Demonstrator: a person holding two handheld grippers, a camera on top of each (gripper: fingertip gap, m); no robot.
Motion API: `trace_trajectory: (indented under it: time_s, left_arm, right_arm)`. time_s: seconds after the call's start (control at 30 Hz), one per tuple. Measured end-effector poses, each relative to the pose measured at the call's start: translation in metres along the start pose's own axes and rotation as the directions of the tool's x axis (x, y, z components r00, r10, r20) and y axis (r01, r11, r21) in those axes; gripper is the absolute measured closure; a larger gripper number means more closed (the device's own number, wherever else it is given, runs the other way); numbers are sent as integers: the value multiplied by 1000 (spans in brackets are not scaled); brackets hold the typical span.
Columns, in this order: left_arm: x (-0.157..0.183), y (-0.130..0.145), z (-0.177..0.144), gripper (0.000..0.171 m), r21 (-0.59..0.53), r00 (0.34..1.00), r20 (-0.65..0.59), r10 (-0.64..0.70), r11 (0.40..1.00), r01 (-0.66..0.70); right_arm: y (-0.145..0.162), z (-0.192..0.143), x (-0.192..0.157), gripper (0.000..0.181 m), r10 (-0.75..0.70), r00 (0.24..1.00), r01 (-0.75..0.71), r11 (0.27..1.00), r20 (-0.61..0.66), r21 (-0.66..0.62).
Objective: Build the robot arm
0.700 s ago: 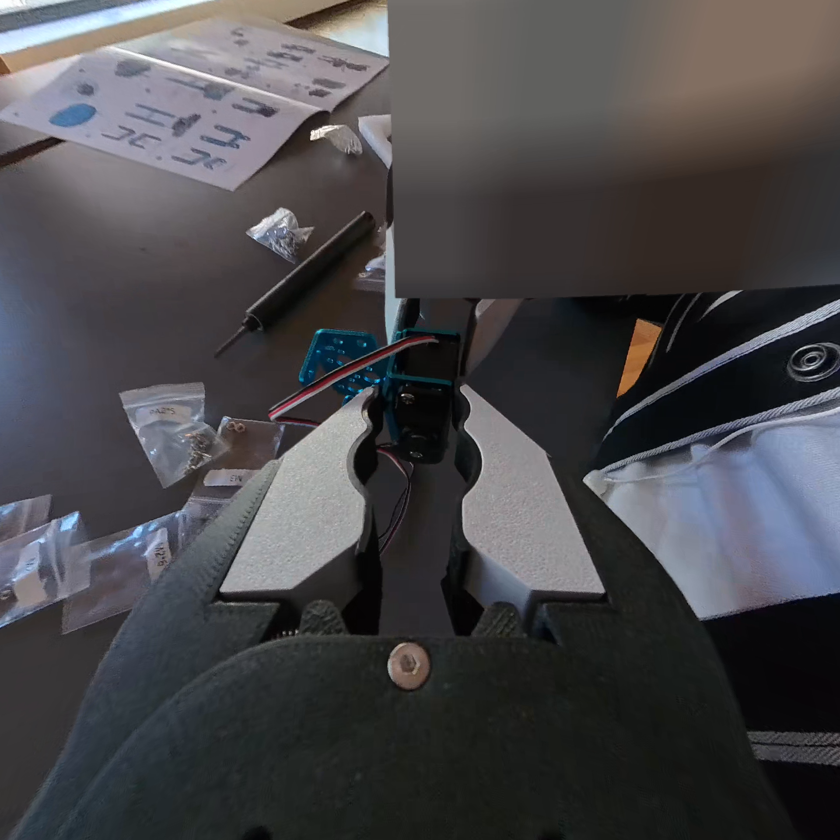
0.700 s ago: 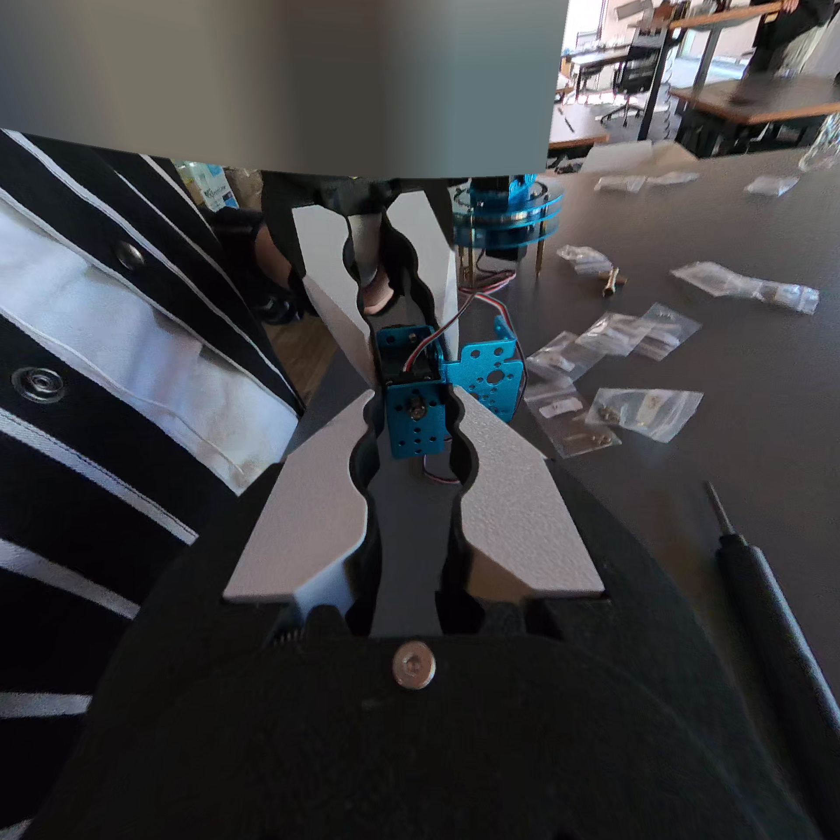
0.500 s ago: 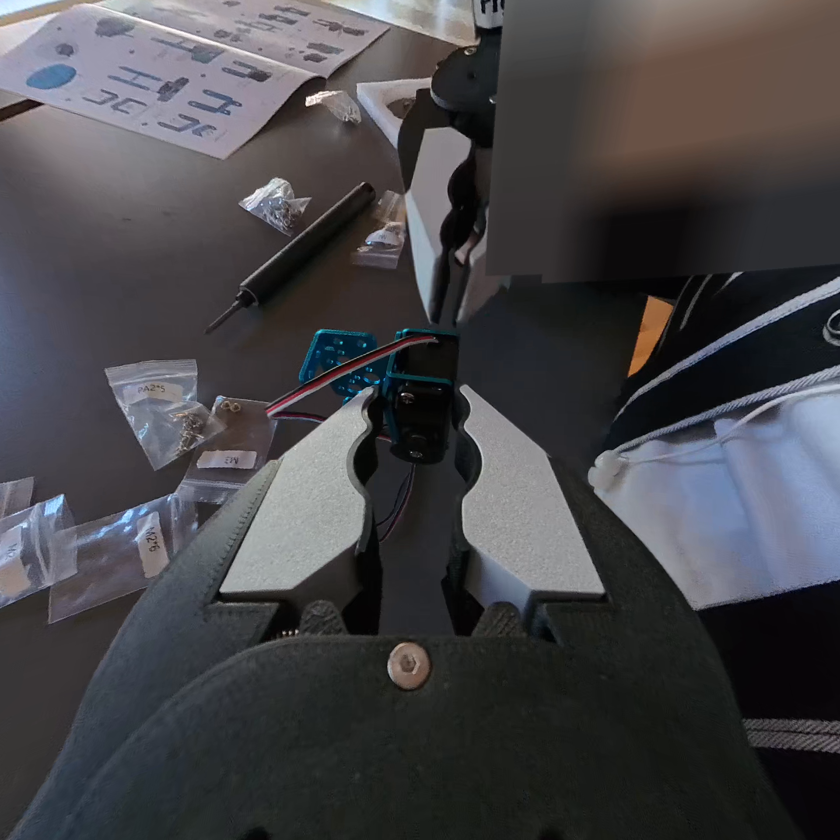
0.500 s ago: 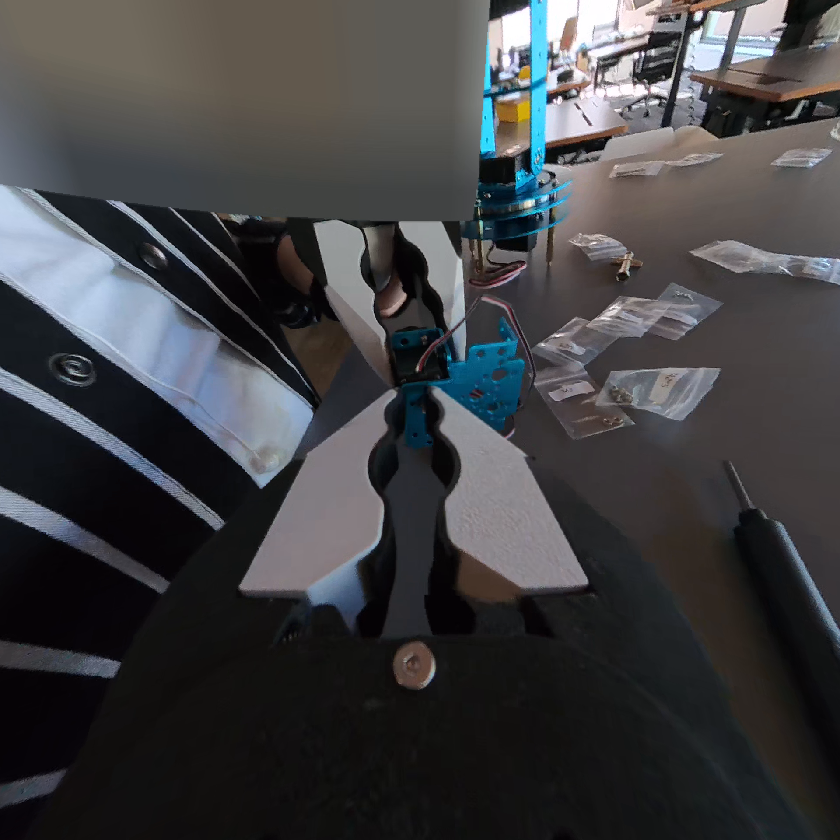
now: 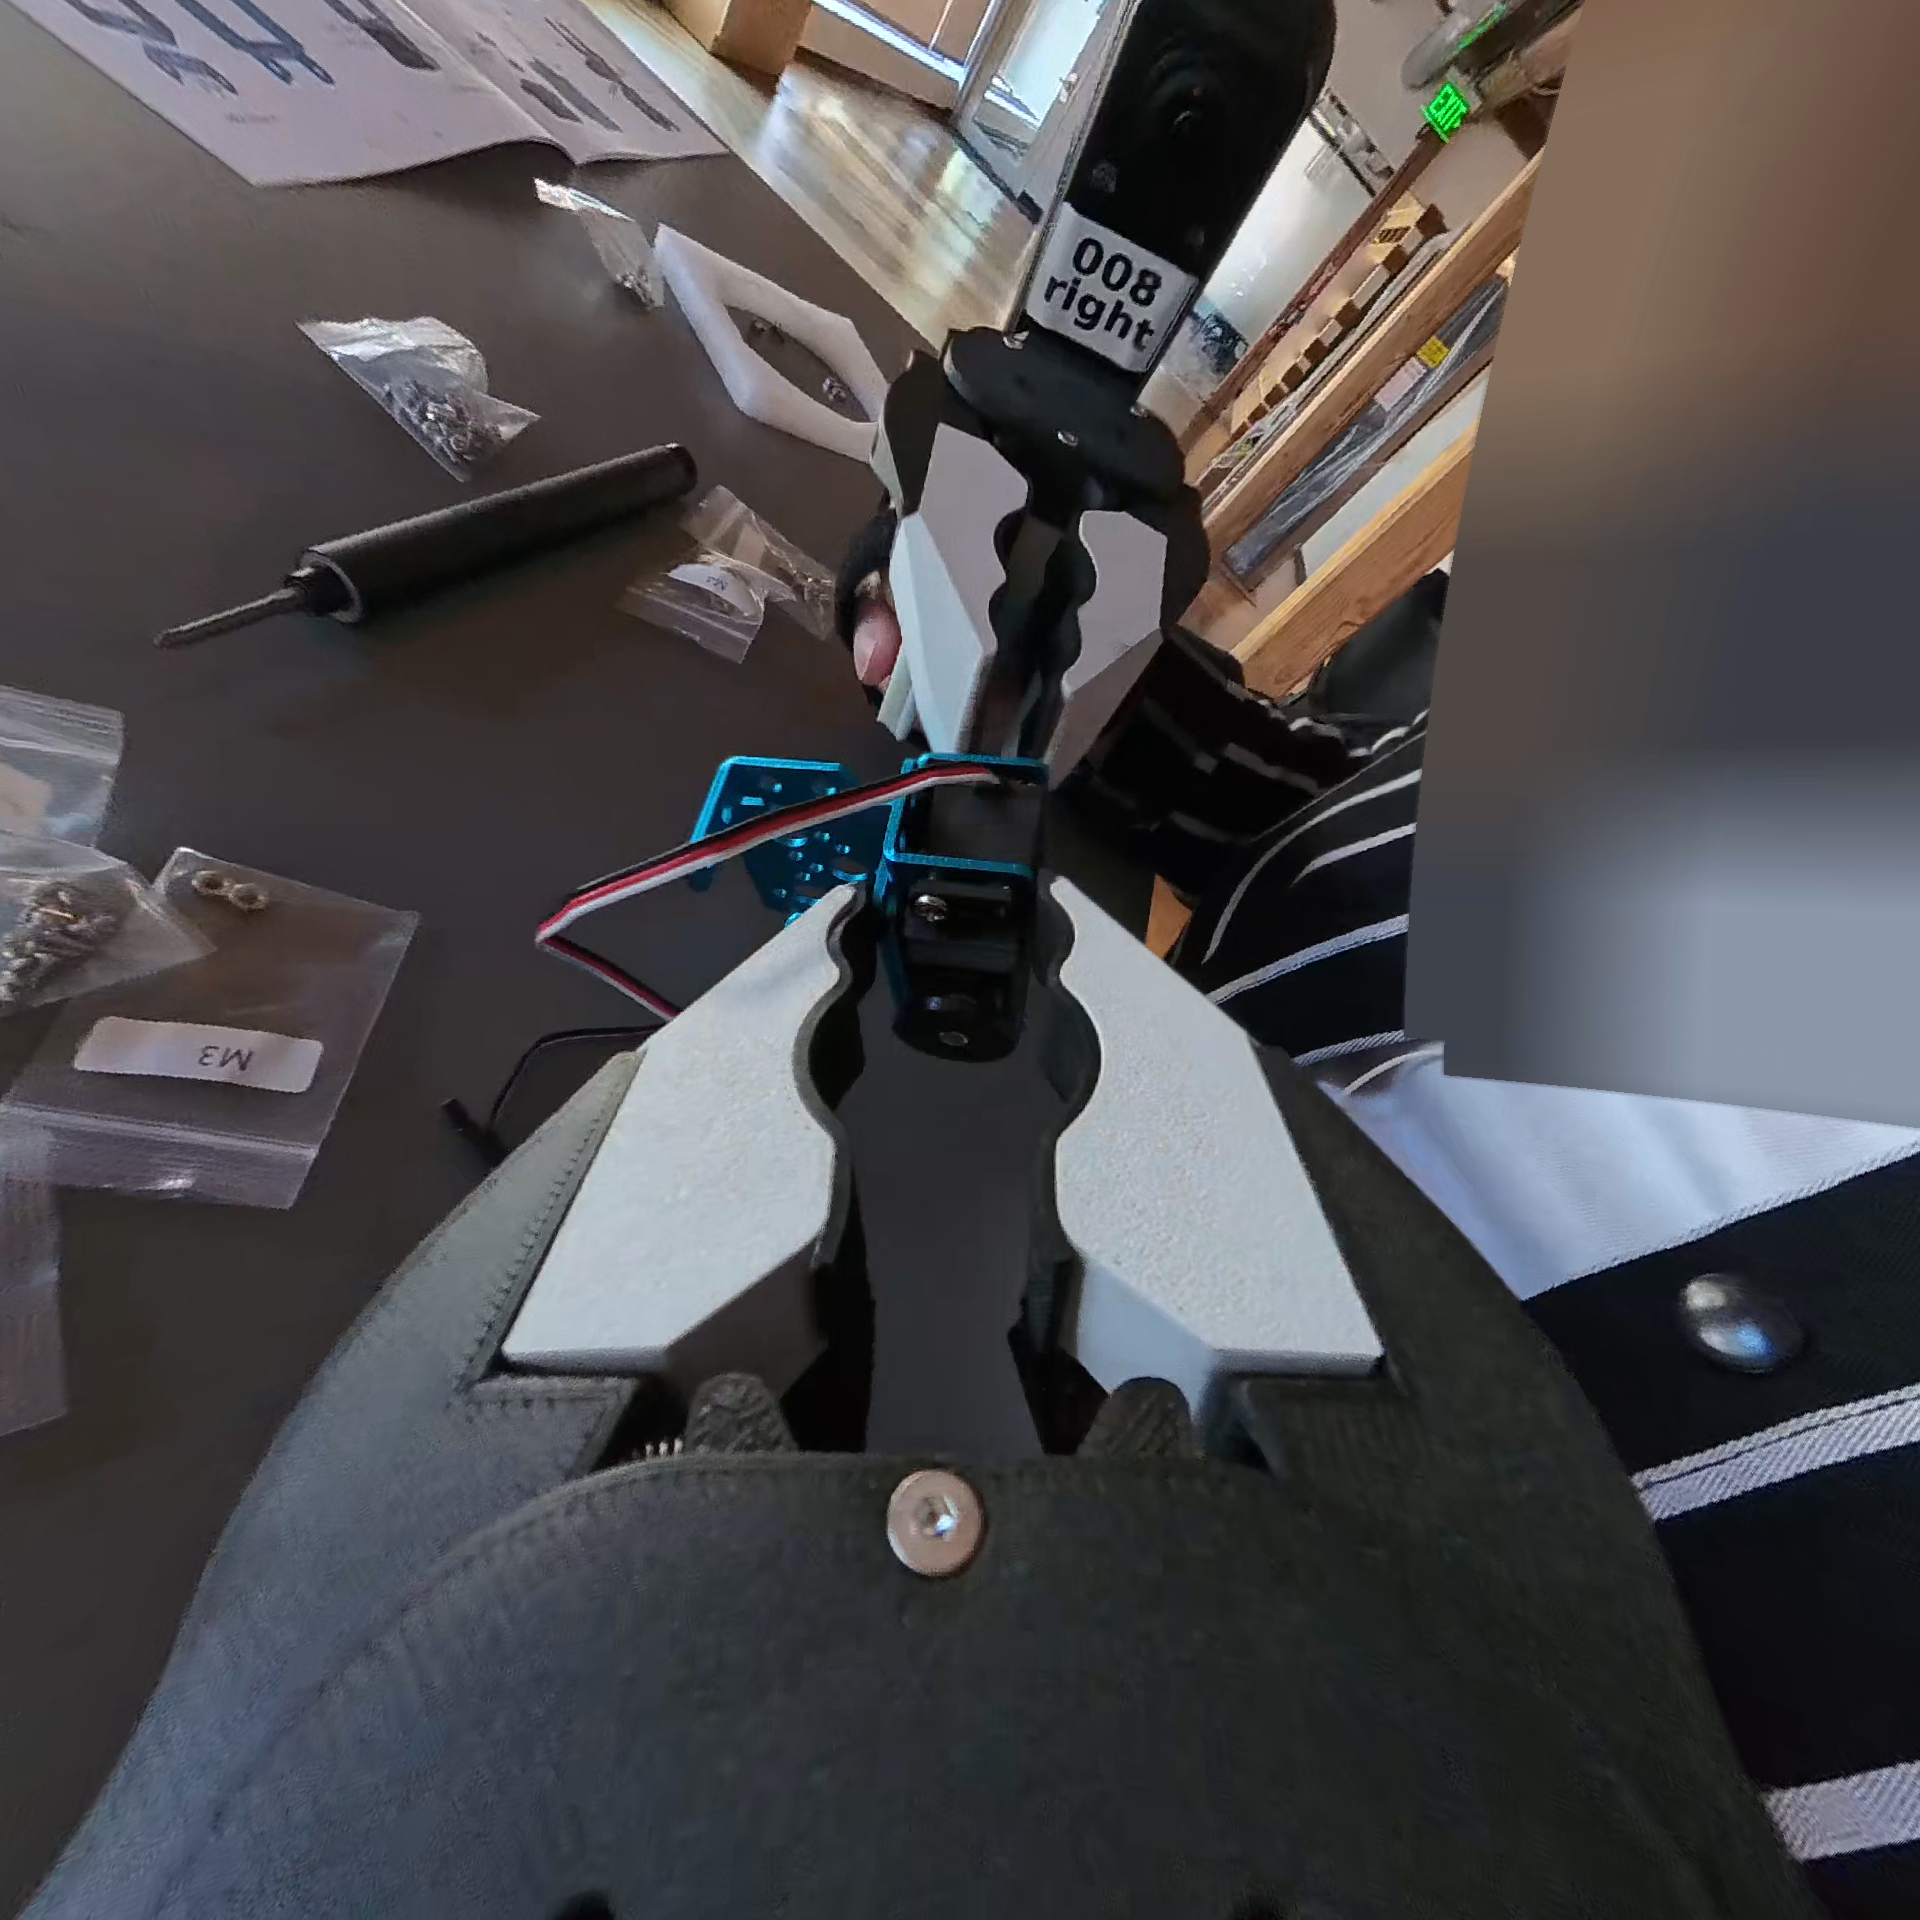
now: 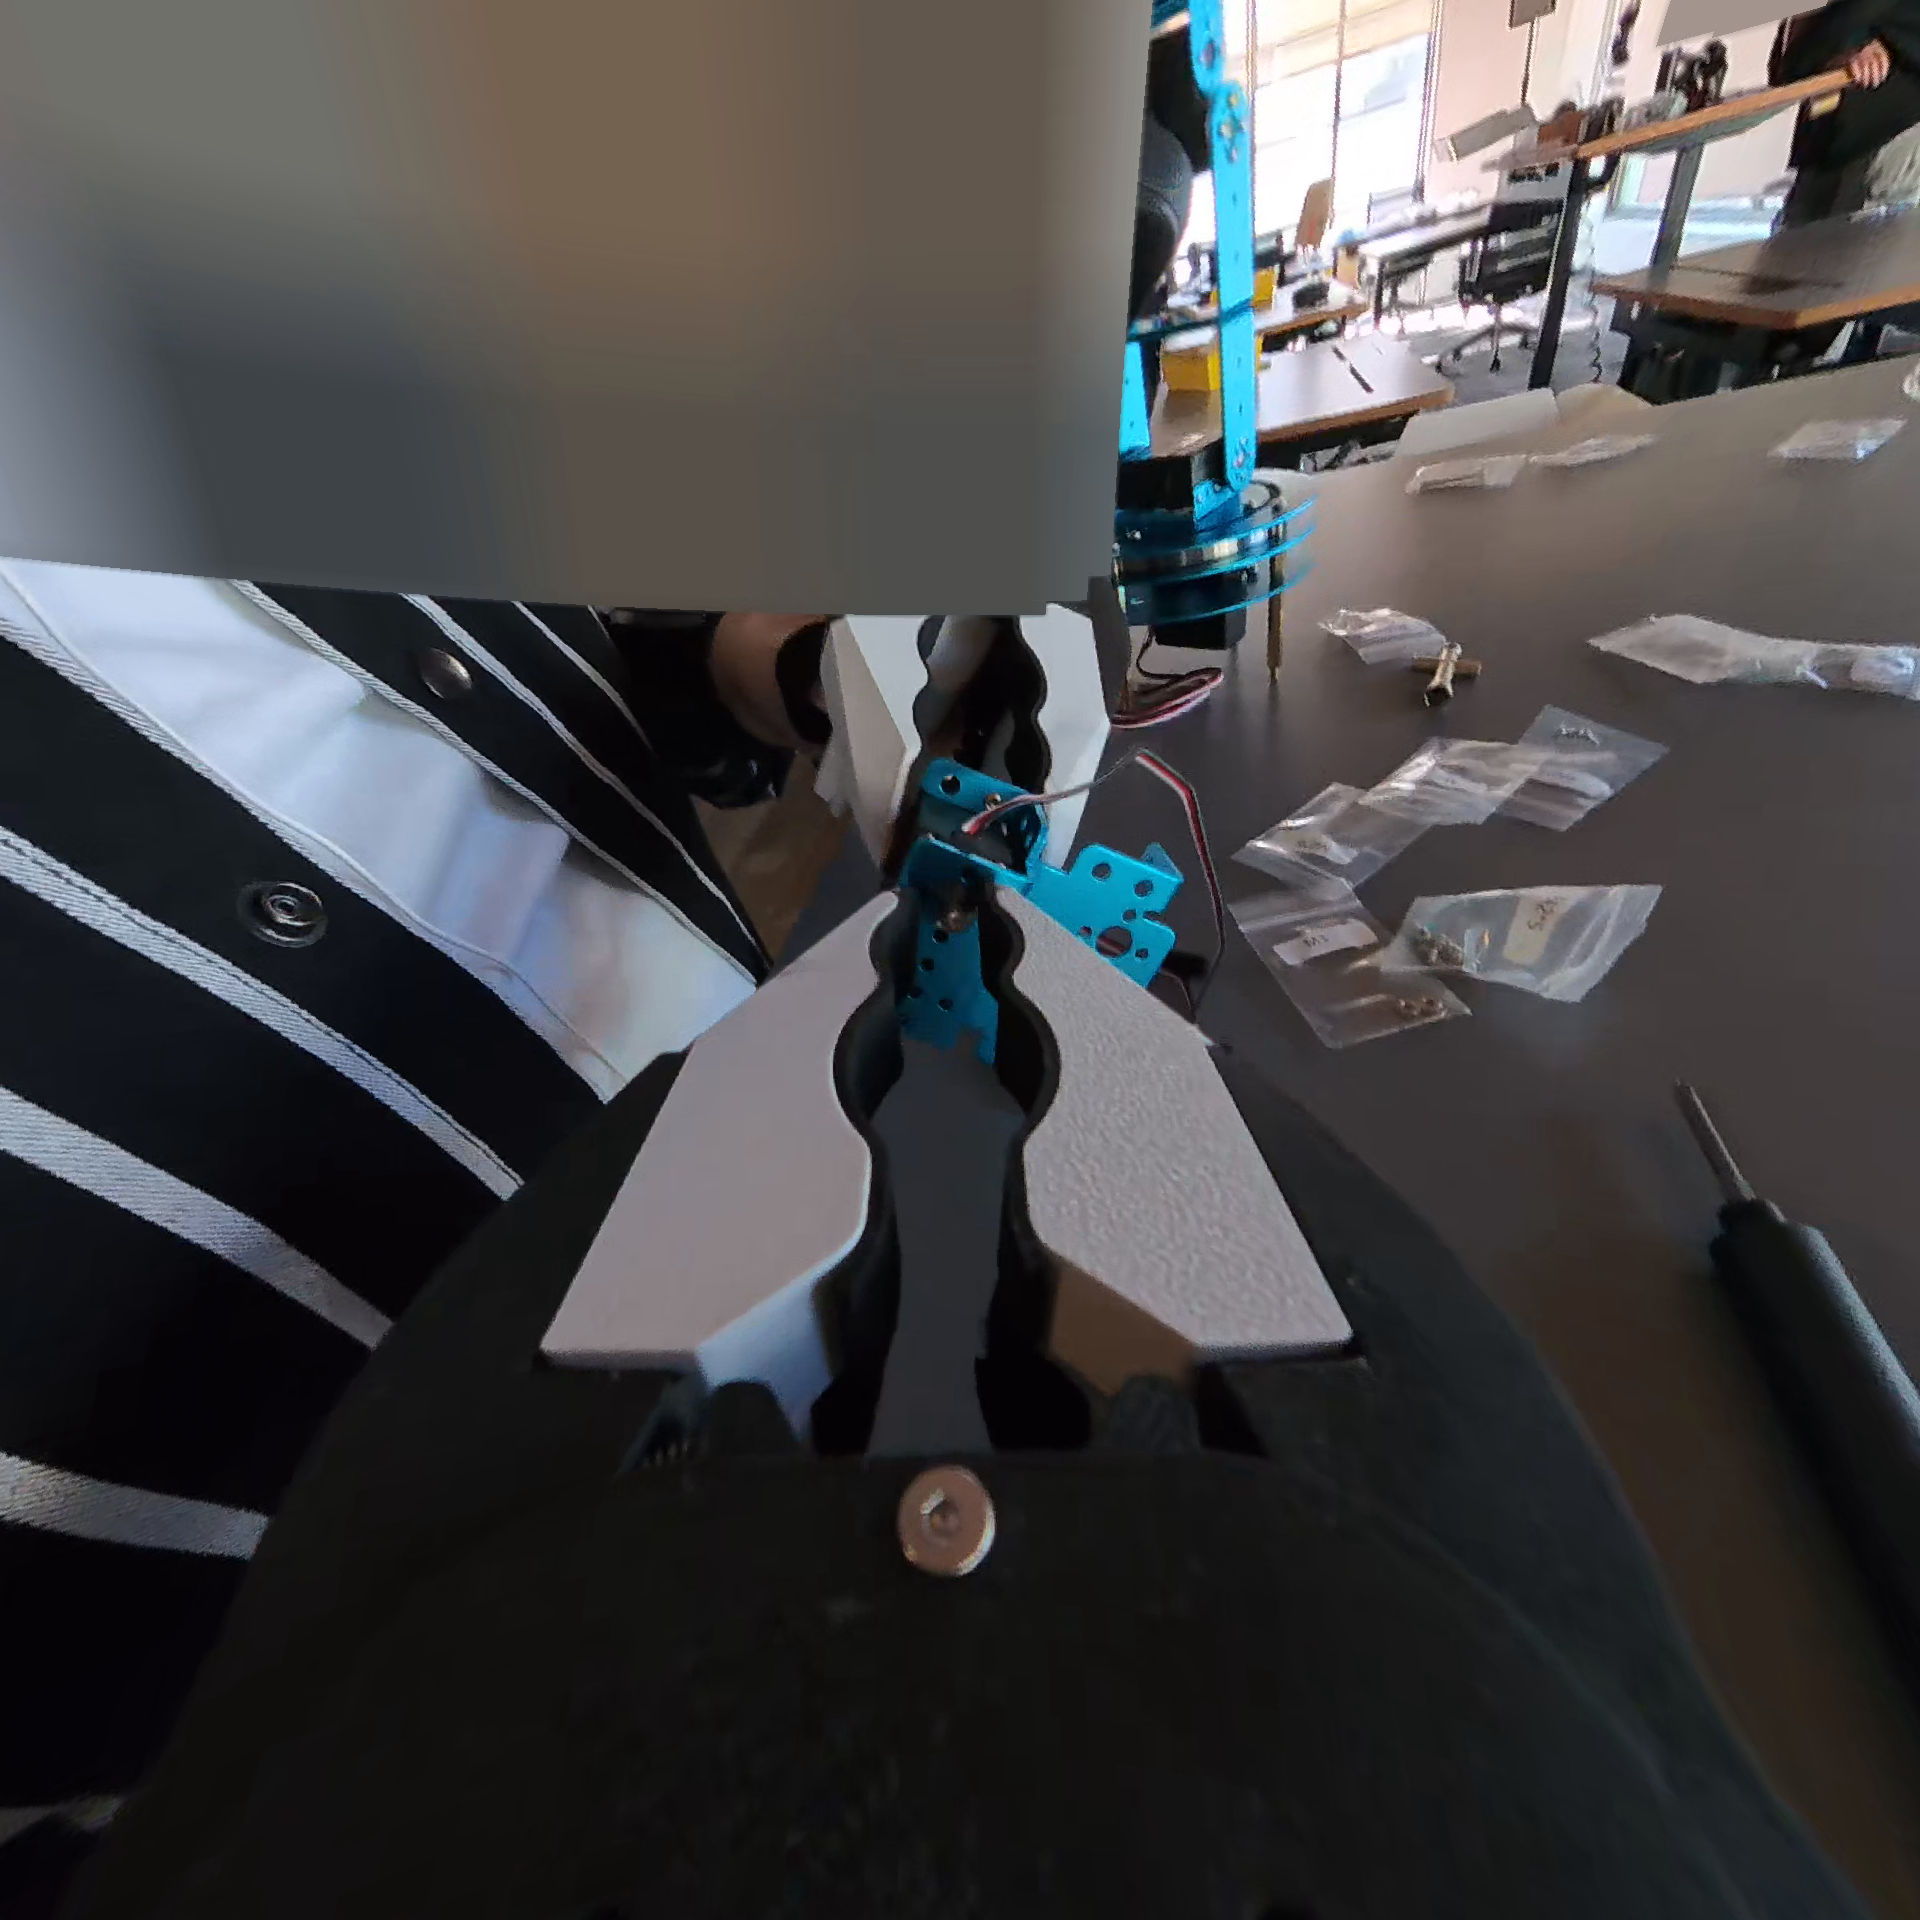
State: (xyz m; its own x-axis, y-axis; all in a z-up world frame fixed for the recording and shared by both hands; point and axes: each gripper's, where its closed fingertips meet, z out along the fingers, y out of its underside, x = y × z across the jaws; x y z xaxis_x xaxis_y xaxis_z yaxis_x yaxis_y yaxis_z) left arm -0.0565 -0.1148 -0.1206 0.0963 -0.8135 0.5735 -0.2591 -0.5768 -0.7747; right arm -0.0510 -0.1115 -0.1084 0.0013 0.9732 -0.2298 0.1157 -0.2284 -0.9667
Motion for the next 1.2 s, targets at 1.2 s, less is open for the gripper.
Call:
trace_trajectory:
  time_s: [1.2]
  left_arm:
    - [-18,8,4,144,-88,780,-110,-616,788,610]
  right_arm:
    - [19,2,19,174,458,887,-458,889,62,-17]
